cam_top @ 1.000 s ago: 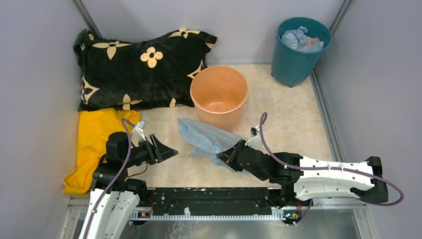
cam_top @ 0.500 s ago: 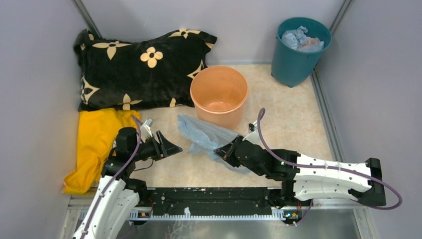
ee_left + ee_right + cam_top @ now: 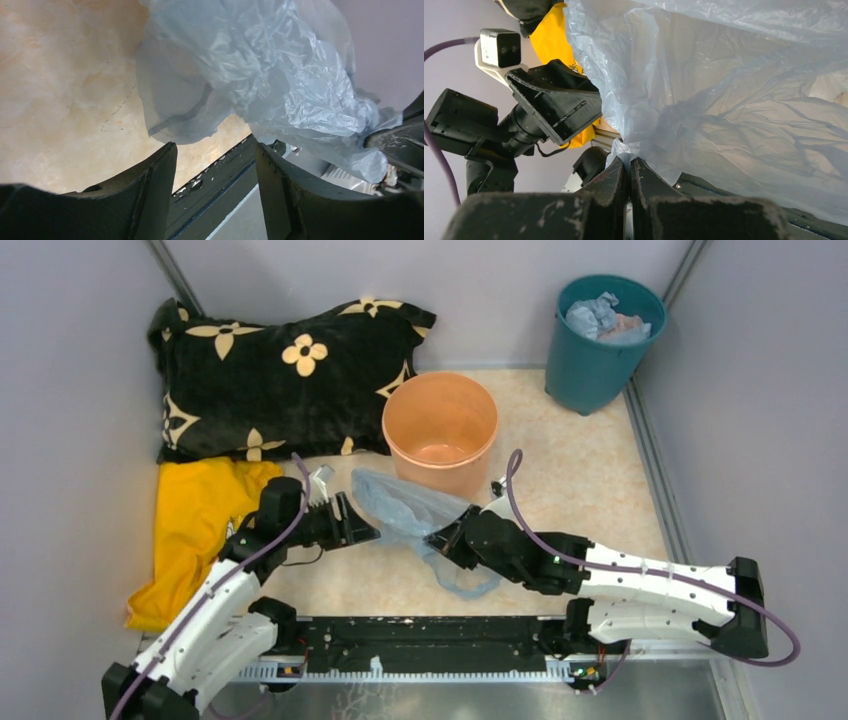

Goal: Put the trash bags into the trash bin

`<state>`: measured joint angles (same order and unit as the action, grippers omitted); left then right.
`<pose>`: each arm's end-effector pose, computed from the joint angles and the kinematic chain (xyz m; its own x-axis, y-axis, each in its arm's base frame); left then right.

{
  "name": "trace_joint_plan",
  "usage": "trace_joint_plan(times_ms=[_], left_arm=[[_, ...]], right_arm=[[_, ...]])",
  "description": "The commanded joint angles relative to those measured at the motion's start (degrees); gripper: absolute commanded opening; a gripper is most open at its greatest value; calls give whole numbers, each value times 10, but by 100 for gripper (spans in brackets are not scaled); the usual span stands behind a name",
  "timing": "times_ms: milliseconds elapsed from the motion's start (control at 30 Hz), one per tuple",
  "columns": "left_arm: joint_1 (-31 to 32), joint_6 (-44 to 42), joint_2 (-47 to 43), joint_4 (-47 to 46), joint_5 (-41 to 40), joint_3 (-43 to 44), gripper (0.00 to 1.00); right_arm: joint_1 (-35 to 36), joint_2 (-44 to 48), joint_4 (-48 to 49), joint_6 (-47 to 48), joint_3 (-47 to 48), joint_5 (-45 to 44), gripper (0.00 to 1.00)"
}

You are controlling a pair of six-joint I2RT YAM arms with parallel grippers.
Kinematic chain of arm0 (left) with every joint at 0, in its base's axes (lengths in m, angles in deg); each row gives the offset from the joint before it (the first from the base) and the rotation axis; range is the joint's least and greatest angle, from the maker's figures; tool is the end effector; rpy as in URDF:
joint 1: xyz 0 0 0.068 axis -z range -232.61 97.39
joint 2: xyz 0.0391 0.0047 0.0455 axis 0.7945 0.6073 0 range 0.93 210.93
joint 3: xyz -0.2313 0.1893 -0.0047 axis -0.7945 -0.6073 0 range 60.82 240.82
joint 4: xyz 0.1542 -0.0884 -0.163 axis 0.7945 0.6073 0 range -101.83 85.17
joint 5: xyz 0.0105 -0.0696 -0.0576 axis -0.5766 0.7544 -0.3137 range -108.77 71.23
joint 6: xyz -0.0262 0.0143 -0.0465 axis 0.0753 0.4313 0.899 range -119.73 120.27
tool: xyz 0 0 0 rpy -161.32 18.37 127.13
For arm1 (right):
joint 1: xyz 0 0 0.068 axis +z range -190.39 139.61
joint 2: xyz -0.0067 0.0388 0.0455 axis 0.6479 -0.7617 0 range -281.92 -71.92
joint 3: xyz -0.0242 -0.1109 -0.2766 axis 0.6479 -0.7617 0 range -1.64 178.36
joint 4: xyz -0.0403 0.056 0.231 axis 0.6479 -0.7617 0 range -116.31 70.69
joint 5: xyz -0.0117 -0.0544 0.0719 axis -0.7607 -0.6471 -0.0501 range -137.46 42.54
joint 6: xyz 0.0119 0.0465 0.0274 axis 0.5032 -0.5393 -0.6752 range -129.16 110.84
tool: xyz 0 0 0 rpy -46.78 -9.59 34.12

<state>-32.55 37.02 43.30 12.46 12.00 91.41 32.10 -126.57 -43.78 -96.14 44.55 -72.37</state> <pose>0.1078 -0.0599 0.2601 -0.8518 -0.2364 -0.4674 0.2163 0.6540 -0.7249 0.0668 0.1592 0.3186 -0.7661 0.5819 -0.2728 0.1235 0.5498 0.8261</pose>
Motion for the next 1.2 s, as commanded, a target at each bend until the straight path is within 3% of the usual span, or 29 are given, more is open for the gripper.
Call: trace_joint_plan(times_ms=[0,600,667,733,867,967,1167], left_arm=[[66,-19,39,-16,-109,32,65],[124,-22,130,-112,-151,46,61],[130,-21,130,-114,-158,47,51],[133,-18,127,-115,-168,49,29],[134,-19,117,-107,-187,50,12],[134,-26,96,-57,-222,64,10],[132,-20,16,63,-302,97,14]], right_arm=[[-14,4,20,18,37,13,0],[-21,15,32,24,21,37,0],[-22,15,33,26,21,40,0],[-23,16,35,27,19,43,0],[-24,24,38,25,10,45,0],[-25,44,12,26,7,35,0],[-38,110,-89,36,-3,-3,0]])
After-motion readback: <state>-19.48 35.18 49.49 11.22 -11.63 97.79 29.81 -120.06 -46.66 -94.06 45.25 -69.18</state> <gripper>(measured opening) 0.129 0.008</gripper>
